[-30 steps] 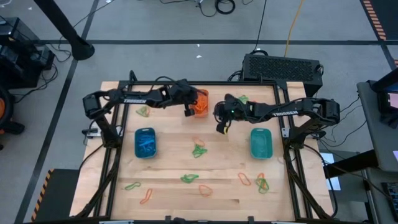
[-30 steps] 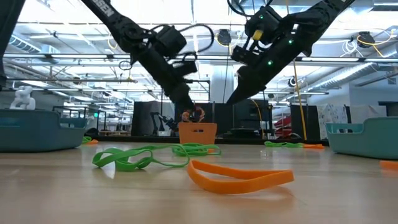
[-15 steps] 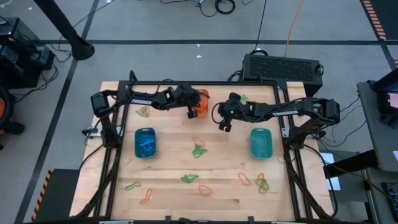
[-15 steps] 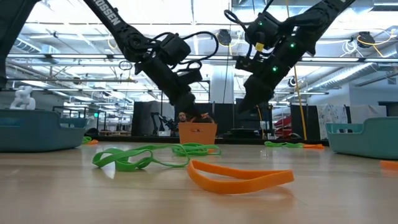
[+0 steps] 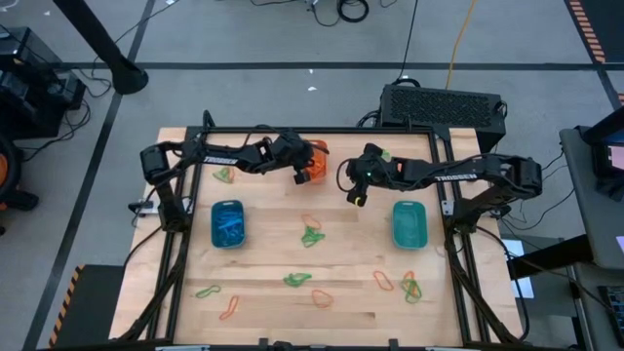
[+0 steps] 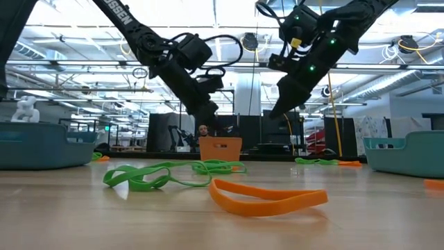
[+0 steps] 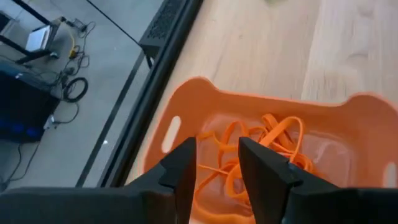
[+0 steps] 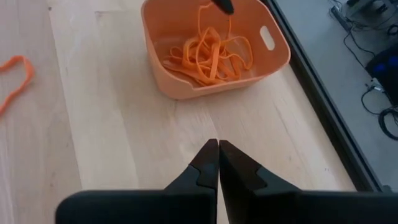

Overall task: Sort rubber bands into baskets
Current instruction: Put the orange rubber band into the orange bin

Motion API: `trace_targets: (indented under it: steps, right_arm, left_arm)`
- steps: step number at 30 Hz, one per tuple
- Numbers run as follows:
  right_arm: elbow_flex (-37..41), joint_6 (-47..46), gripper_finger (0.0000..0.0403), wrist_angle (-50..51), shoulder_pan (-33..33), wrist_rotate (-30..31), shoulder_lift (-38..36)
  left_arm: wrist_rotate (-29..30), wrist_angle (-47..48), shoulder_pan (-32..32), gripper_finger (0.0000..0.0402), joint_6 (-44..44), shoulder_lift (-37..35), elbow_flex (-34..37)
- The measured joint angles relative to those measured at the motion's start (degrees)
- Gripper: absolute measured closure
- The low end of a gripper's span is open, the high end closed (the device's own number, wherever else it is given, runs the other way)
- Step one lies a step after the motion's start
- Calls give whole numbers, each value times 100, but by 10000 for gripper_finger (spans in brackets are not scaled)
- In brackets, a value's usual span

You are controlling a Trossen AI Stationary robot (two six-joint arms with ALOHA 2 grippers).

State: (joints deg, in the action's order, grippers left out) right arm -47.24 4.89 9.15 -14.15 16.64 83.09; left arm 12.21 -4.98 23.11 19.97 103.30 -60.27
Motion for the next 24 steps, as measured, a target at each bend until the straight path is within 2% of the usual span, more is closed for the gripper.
trace_targets:
  steps: [7,11,15,20,24]
  right_arm:
    - [0,-78,399,65,0,-4,-7]
    - [0,-295,399,196,7,-22,-34]
    - [0,-441,399,501,7,-24,-55]
    - [0,-521,399,1221,-2,-9,-55]
    - [0,-1104,399,2327,-26,90,-353]
  left_arm:
    - [24,124,-100,272,-13,-666,2]
    - [26,514,-213,272,-39,-1125,0]
    - [28,1162,-371,272,-461,-1471,4]
    - [35,1360,-610,272,-1038,-1832,525]
    - [238,669,-883,272,-1218,-2169,1267]
